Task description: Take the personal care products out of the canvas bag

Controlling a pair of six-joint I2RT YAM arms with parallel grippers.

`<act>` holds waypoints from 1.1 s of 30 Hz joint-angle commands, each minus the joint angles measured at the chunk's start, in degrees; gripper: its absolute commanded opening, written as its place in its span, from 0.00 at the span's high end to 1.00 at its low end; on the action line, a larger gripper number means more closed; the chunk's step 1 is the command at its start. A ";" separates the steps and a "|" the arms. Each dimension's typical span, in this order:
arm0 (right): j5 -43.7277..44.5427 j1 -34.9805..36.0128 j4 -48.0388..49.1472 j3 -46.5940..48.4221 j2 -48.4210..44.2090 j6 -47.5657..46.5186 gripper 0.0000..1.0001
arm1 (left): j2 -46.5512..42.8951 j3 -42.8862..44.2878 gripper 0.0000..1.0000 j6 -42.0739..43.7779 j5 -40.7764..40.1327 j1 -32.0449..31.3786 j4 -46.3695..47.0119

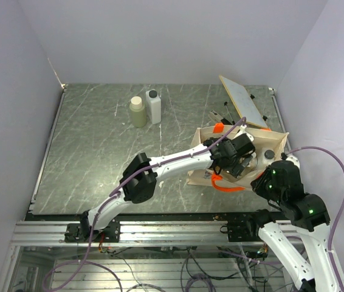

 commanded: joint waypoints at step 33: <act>-0.11 0.68 -1.02 -0.78 -1.87 -3.08 0.90 | -10.48 -2.09 0.93 -1.99 12.68 6.05 9.26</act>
